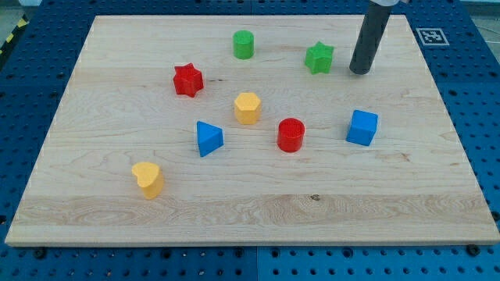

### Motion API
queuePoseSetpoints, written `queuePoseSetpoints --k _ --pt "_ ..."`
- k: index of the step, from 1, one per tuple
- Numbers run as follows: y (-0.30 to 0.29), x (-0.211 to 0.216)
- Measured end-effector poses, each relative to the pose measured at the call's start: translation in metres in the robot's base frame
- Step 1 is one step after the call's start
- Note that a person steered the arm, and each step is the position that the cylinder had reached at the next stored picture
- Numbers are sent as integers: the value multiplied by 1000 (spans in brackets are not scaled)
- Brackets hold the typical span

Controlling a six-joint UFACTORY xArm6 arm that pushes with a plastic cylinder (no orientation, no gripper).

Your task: Move the green star to the right of the green circle

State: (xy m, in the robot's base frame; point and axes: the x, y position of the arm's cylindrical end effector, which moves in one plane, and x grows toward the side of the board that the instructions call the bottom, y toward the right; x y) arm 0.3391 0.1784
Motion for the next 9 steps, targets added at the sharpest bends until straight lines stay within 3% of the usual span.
queuePoseSetpoints --k 9 --pt "-47 -18"
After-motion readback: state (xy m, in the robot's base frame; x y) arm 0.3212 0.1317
